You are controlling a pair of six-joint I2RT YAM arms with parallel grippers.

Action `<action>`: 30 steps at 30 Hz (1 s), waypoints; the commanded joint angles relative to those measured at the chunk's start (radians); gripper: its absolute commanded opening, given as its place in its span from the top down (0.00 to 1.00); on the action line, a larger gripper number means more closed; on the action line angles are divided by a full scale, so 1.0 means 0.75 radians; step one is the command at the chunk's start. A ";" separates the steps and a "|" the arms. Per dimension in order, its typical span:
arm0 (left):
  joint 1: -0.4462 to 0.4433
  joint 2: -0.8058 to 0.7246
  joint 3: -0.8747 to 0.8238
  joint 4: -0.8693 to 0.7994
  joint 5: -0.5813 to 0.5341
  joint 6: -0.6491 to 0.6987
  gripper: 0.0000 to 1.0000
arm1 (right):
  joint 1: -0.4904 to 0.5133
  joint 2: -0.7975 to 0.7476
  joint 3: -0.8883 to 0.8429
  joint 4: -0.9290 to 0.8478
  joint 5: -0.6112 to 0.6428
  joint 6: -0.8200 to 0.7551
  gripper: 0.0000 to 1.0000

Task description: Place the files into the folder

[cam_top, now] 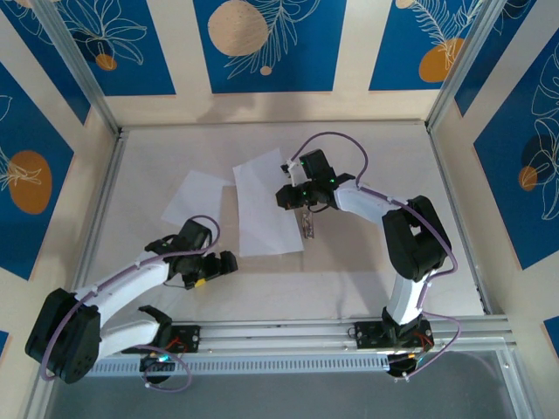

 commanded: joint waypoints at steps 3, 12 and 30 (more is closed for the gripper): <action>0.019 0.002 -0.010 -0.028 0.023 0.009 0.00 | 0.000 -0.048 -0.081 0.018 -0.059 -0.071 1.00; 0.019 -0.001 -0.006 -0.029 0.026 0.006 0.00 | -0.020 -0.087 -0.090 -0.011 -0.132 -0.197 1.00; 0.019 -0.001 0.004 -0.048 0.027 0.012 0.00 | -0.030 -0.079 -0.159 0.132 -0.214 -0.079 1.00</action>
